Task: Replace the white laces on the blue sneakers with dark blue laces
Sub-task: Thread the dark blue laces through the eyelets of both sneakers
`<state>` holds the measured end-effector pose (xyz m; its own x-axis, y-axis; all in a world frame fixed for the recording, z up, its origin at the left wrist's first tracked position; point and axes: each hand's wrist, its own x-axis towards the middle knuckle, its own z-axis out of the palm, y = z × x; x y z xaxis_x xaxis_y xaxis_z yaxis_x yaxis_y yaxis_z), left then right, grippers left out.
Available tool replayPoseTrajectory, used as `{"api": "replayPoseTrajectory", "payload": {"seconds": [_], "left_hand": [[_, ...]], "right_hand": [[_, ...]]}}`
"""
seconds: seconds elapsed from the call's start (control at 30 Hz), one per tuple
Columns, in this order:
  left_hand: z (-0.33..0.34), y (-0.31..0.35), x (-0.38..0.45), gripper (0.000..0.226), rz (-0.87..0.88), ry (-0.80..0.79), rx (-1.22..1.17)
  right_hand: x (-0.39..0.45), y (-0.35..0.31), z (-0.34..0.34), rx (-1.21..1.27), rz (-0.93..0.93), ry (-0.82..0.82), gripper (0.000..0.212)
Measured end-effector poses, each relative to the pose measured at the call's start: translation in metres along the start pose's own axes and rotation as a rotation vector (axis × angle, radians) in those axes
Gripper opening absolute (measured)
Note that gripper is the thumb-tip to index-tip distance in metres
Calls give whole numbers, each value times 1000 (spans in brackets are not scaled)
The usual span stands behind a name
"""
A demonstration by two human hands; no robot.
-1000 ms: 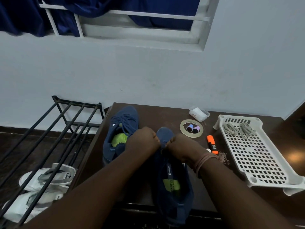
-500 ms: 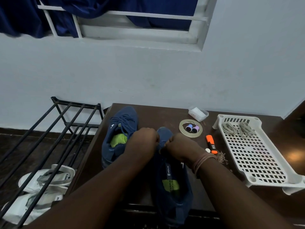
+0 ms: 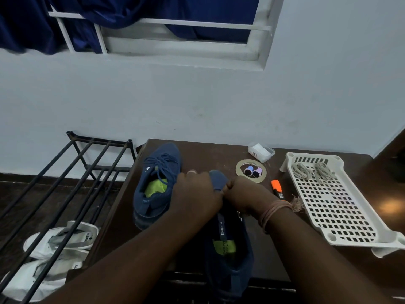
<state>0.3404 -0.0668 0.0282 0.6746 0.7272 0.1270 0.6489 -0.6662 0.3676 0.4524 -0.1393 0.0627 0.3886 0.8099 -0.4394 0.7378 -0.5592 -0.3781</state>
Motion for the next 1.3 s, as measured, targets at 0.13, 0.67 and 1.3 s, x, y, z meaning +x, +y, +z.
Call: {"api": "replayPoseTrajectory", "payload": {"seconds": [0.13,0.67,1.3], "left_hand": [[9,-6,-6,32,-73,-110,-106],[12,-19,8,13,-247,-306,-187],[12,-21,11,24,-349,-355,-309]], "right_hand": [[10,6,8,139,39,45,30],[44,15,53,38,-46,475,10],[27,29,-8,425,-64,559,16]]}}
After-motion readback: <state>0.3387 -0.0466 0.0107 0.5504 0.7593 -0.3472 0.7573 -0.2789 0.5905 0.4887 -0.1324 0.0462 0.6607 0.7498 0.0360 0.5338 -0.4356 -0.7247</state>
